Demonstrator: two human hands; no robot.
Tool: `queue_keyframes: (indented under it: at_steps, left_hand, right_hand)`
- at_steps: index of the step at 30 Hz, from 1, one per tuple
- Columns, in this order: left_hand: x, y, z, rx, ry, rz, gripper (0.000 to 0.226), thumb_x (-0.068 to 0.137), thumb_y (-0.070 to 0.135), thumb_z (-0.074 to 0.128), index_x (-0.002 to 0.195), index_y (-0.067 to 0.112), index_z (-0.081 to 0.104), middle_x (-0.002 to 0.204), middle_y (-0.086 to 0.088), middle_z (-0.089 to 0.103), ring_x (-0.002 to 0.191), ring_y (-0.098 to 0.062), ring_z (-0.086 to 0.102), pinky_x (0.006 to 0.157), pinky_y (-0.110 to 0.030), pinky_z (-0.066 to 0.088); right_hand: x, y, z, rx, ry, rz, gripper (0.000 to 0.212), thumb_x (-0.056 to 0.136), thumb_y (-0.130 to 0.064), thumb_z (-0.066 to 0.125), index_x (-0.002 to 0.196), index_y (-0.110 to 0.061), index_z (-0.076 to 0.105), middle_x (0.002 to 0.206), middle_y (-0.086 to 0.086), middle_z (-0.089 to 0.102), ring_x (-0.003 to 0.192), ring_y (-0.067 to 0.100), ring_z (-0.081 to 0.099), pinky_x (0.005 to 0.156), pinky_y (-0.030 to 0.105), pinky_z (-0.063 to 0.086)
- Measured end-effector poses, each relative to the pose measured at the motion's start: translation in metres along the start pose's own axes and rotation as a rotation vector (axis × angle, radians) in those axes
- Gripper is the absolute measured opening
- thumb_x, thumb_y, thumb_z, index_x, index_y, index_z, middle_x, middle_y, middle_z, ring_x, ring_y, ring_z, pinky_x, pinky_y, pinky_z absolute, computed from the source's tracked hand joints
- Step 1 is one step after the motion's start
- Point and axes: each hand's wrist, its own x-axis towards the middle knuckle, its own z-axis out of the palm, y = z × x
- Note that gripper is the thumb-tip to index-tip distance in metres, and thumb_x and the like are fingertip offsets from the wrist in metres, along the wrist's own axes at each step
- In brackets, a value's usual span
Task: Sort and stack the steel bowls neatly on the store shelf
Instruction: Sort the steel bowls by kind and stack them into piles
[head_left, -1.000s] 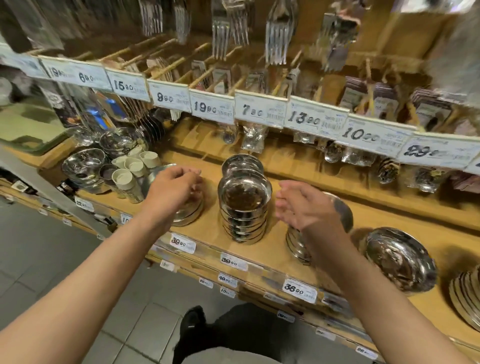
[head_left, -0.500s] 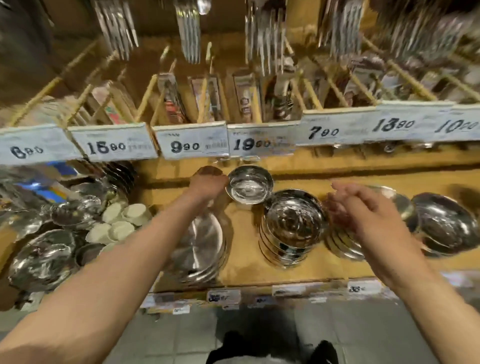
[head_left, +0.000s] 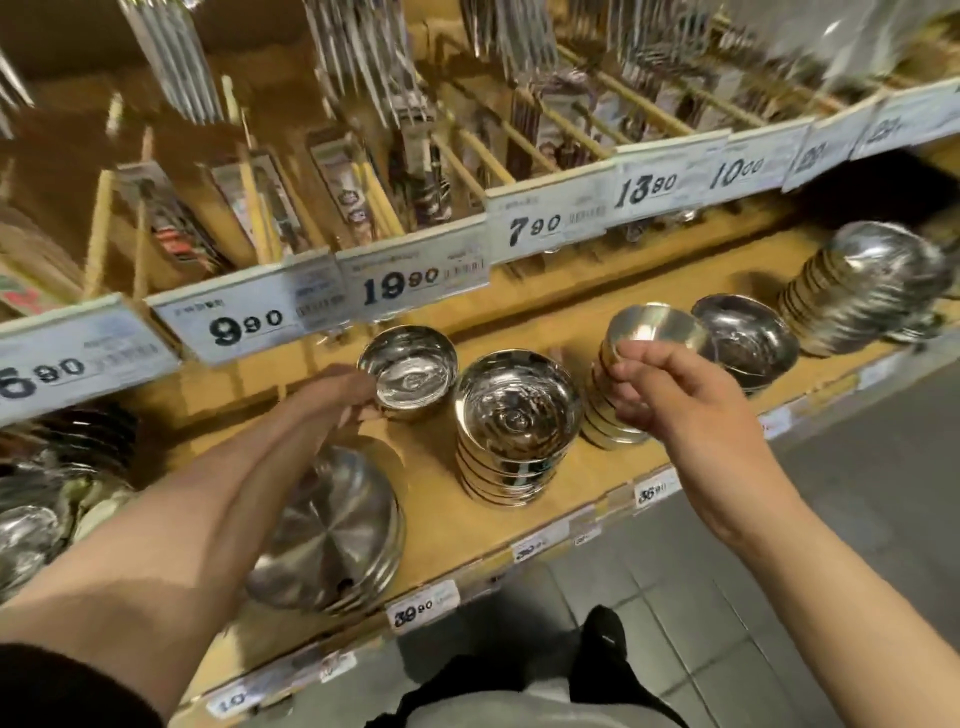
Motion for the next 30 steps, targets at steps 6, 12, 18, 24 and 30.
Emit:
queue_keyframes:
  at_steps: [6,12,18,24,30]
  left_hand:
    - [0.0,0.001,-0.016,-0.104,0.025,-0.1,0.044,0.102,0.01,0.056,0.14,-0.008,0.044,0.102,-0.022,0.065,0.062,-0.016,0.061,0.051,-0.019,0.054]
    - [-0.009,-0.007,-0.058,0.027,0.209,-0.188,0.024,0.103,0.015,0.059,0.093,-0.005,0.067,0.091,-0.023,0.072,0.055,-0.02,0.061,0.055,-0.026,0.058]
    - [-0.049,-0.004,-0.07,0.004,0.28,-0.213,0.028,0.102,0.019,0.058,0.08,0.002,0.06,0.075,-0.015,0.067,0.049,-0.016,0.062,0.04,-0.022,0.051]
    - [-0.088,0.012,-0.067,0.008,0.308,-0.15,0.033,0.106,0.025,0.051,0.077,0.01,0.056,0.068,-0.007,0.06,0.036,-0.008,0.054,0.034,-0.017,0.041]
    - [-0.14,0.018,-0.057,0.169,0.421,-0.047,0.029,0.103,0.013,0.049,0.082,-0.001,0.063,0.075,-0.012,0.062,0.066,-0.024,0.062,0.046,-0.019,0.046]
  right_hand:
    - [0.0,-0.009,-0.002,0.089,0.003,0.034,0.019,0.085,-0.03,0.063,0.098,-0.027,0.076,0.089,-0.009,0.073,0.084,0.008,0.067,0.074,0.028,0.053]
    - [0.002,-0.019,0.004,0.179,-0.055,0.043,0.012,0.096,-0.017,0.06,0.103,-0.02,0.07,0.077,-0.01,0.066,0.071,0.006,0.059,0.073,0.027,0.047]
    - [0.004,-0.026,0.012,0.179,-0.183,0.052,0.02,0.089,-0.027,0.064,0.106,-0.021,0.072,0.079,-0.008,0.068,0.078,0.008,0.061,0.081,0.031,0.051]
    - [0.002,-0.029,0.009,0.204,-0.241,0.059,0.015,0.097,-0.02,0.061,0.107,-0.021,0.072,0.072,-0.01,0.067,0.076,0.009,0.062,0.08,0.032,0.052]
    - [-0.01,-0.026,-0.015,0.187,-0.252,0.072,0.017,0.099,-0.014,0.06,0.108,-0.021,0.072,0.08,-0.009,0.074,0.071,0.002,0.066,0.063,0.017,0.054]
